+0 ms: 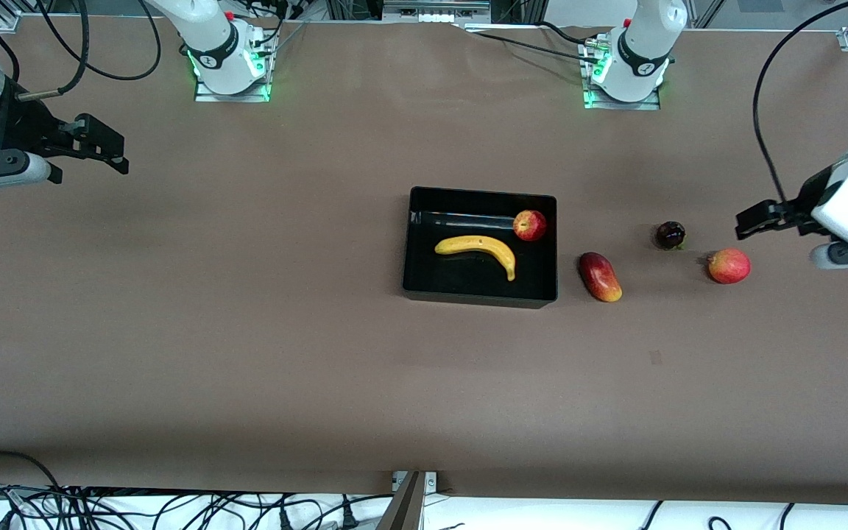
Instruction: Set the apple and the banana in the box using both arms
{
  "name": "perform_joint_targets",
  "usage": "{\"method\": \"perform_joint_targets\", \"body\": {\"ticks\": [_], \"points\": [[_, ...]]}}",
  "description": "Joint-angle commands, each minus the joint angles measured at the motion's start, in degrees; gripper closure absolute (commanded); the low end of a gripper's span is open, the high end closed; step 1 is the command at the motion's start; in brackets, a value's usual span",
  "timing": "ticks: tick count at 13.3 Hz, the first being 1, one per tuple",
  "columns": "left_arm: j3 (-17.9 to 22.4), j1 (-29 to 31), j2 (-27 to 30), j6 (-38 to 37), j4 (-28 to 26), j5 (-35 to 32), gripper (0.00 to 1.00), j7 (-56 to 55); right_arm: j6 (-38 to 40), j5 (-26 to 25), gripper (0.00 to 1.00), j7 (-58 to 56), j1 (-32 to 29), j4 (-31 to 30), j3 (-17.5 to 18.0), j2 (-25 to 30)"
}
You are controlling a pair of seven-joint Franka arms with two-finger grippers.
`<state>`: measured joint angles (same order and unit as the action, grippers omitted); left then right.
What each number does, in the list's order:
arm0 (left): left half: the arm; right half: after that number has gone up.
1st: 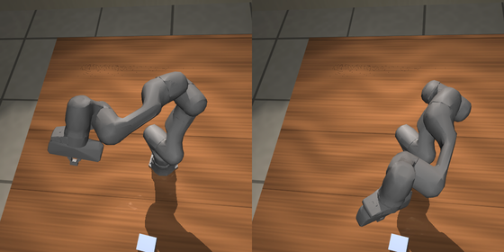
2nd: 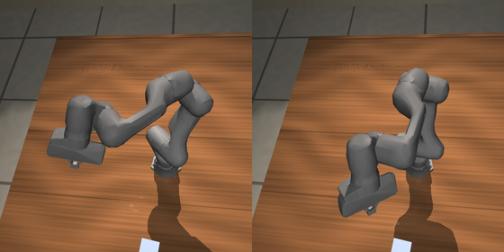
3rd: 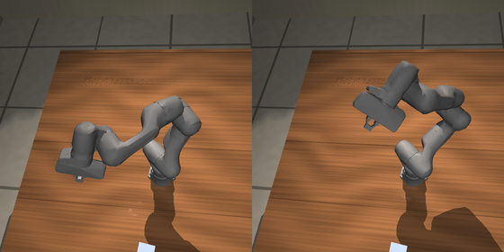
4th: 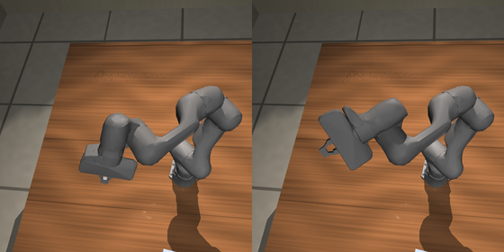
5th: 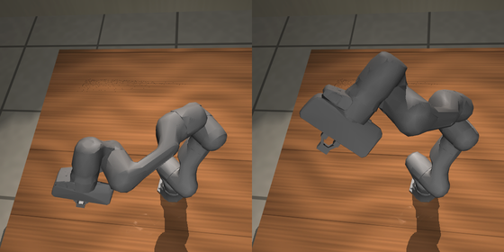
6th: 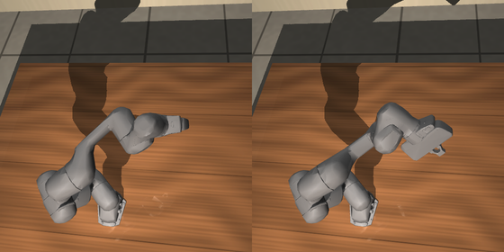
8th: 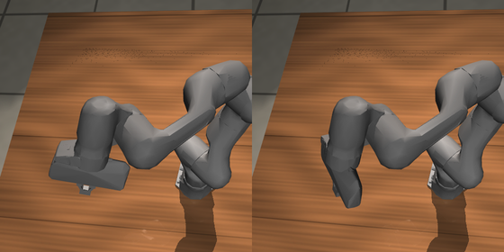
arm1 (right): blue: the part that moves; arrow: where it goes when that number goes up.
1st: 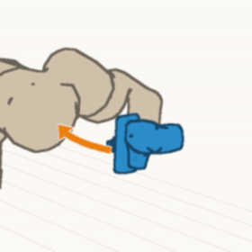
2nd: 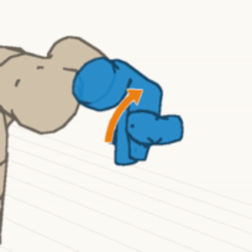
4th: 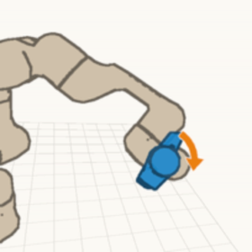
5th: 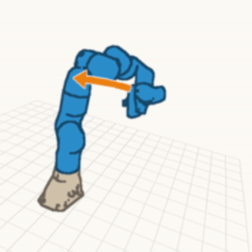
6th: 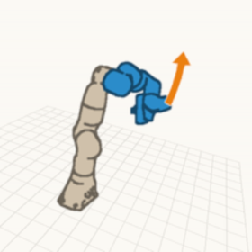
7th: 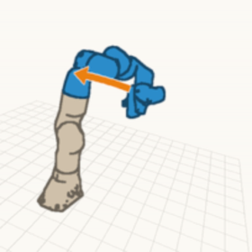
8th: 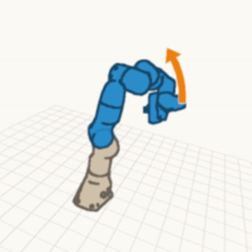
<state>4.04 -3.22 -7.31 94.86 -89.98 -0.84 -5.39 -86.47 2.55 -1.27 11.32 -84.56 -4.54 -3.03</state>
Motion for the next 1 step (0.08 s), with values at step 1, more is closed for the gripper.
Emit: {"method": "perform_joint_targets", "body": {"ticks": [1], "points": [[0.6, -0.2, 3.6, 0.9, -3.4, 0.8, 0.0, -0.8, 0.2, 0.9, 0.0, -0.1, -0.1, 0.8, 0.0, 0.0]]}}
